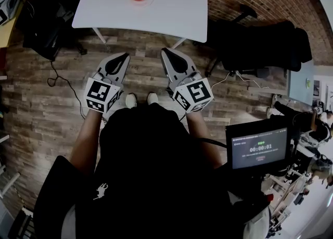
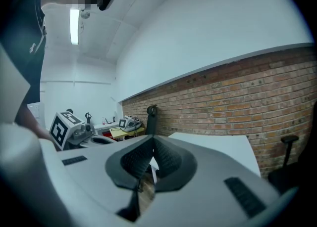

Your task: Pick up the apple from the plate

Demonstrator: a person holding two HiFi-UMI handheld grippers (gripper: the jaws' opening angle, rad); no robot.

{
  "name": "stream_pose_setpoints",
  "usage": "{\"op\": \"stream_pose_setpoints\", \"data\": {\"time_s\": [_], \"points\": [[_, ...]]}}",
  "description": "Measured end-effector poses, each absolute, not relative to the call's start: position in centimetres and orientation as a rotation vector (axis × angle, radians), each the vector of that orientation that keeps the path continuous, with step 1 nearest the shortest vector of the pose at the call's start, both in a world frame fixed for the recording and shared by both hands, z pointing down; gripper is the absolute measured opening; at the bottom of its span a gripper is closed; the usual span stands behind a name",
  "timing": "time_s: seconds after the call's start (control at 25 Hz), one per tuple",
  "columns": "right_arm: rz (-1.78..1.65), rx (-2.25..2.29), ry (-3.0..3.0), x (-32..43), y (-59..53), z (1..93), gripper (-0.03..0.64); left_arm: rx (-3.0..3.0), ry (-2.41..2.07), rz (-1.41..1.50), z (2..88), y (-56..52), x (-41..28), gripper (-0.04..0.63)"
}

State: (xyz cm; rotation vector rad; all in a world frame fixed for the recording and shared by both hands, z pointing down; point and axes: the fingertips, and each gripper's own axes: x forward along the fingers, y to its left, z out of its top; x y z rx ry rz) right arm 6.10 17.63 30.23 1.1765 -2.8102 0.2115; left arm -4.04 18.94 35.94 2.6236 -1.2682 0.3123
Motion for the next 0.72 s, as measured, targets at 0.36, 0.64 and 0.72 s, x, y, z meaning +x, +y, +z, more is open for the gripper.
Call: {"op": "stream_pose_setpoints", "data": {"time_s": [0.36, 0.64, 0.72], "points": [[0.195, 1.154, -2.812, 3.0, 19.1, 30.3, 0.005, 2.621, -1.275, 0.303, 36.5, 20.4, -7.3, 0.006], [0.218, 1.156, -2.809, 2.4, 19.3, 30.9, 0.004, 2.612, -1.297, 0.332, 37.7, 20.7, -8.3, 0.006], [0.216, 1.156, -2.804, 2.1, 19.2, 31.0, 0.003, 2.613, -1.302, 0.321, 37.7, 20.7, -8.8, 0.006]]}}
